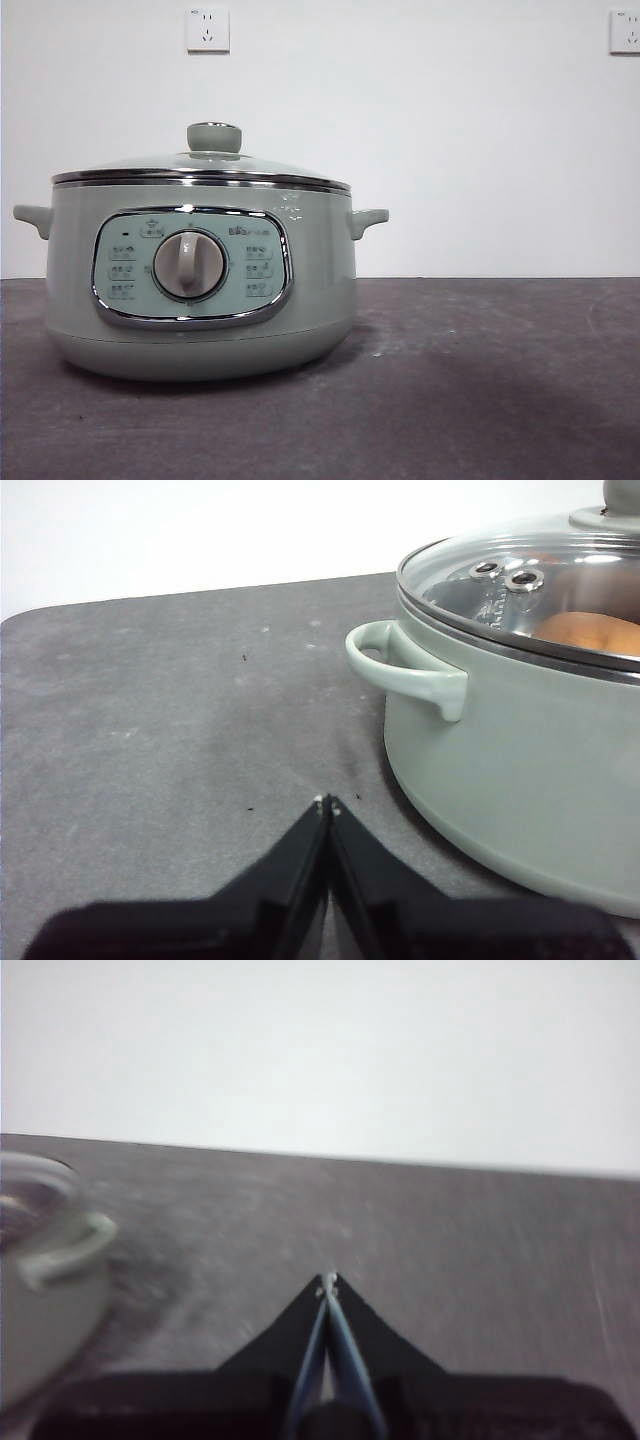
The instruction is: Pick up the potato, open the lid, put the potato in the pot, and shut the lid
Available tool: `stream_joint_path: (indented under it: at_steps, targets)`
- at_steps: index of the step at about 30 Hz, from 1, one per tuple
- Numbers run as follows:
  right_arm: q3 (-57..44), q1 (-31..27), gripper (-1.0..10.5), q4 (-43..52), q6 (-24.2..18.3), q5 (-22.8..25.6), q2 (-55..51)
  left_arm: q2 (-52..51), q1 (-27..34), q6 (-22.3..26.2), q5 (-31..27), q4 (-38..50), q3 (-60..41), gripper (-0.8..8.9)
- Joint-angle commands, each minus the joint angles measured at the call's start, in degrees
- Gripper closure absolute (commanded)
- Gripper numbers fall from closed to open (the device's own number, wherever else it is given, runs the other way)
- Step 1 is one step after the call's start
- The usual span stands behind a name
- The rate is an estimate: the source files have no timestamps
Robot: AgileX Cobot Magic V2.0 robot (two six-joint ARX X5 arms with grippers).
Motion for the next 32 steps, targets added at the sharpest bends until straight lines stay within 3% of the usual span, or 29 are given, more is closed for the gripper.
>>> stream_joint_path:
  at_steps: [1,7,12,32]
  targets:
    - [-5.2,-1.7,9.5,0.5,4.2,0.0,-3.2,-0.1,0.2,-0.3,-0.1,0.3,-0.9,8.16]
    - [-10.4,-2.3,9.5,0.2,5.2,0.0,-7.4,-0.1,0.2,-0.3,-0.1,0.3,-0.9,8.16]
    - [-10.4,-2.2,9.5,-4.4,5.4,0.0,-7.4,-0.1,0.2,-0.3,-0.1,0.3,-0.9,8.16]
    - [-10.4,-2.2,9.5,-4.1,6.6,0.0,-7.0,-0.1,0.2,-0.3,-0.1,0.3,-0.9,8.16]
